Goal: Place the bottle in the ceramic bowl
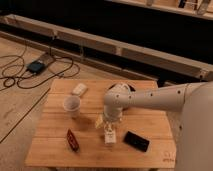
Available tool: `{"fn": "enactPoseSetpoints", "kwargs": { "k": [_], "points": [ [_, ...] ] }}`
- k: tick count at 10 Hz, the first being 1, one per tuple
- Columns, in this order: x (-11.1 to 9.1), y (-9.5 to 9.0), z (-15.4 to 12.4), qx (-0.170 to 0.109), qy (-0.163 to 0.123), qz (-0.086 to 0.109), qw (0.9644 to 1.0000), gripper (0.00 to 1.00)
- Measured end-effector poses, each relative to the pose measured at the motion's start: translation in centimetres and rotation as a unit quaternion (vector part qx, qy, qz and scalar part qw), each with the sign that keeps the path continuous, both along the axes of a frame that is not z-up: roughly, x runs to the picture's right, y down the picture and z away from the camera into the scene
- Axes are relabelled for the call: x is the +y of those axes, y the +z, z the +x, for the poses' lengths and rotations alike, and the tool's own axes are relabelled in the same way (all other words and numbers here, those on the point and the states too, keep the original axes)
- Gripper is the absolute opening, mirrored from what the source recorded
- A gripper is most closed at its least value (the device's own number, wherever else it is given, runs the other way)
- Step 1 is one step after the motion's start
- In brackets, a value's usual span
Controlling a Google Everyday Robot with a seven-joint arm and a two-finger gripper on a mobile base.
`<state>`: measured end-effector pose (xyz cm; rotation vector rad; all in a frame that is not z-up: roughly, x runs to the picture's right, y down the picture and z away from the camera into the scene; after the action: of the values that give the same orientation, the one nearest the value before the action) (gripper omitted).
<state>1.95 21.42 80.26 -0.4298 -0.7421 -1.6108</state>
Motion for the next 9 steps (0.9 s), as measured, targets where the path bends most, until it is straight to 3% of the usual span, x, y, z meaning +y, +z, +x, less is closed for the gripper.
{"fn": "enactPoseSetpoints", "kwargs": {
  "k": [2,5,7,9],
  "points": [
    [-0.1,1.0,0.0,-0.003,-0.008,0.013,0.9999,0.73],
    [-0.1,1.1,0.0,-0.005,-0.014,0.02,0.9997,0.45],
    [-0.3,0.3,-0.4,-0.013,-0.017,0.022,0.9995,0.26],
    [-1.1,-2.2,-1.4,-0.035,-0.022,0.018,0.999,0.05]
  ]
}}
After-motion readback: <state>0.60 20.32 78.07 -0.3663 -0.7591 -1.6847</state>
